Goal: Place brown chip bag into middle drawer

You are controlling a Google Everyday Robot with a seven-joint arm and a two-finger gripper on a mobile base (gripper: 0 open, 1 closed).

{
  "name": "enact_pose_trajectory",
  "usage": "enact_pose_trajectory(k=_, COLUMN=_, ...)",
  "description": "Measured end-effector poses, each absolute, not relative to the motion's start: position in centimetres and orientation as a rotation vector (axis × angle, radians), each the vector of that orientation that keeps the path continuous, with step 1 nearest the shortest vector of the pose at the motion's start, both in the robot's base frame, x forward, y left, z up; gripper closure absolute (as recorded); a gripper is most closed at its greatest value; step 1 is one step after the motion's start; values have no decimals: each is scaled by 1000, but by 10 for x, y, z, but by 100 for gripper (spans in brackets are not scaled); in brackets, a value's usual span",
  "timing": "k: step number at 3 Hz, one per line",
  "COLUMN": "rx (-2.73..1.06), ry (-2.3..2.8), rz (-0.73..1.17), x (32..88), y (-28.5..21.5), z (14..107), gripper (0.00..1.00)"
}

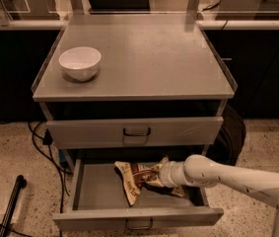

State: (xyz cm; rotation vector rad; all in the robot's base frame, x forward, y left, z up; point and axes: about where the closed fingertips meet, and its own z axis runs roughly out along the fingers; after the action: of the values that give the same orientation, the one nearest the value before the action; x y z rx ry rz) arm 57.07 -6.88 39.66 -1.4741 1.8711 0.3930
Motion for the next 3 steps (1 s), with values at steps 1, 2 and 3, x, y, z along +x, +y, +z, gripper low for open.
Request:
enact_pose_trajectory(k=1, rx=-1474, ry=1872, rz=394, x=571, y=-68, z=395, gripper=81)
enact_pose_trajectory(k=2, rx=-1474, ry=1872, rz=395, x=571, y=-68, z=395, gripper=58)
enact_pose_trajectory(k=3, rx=-1474, ry=1872, rz=395, x=571, y=-68, z=395, gripper=35)
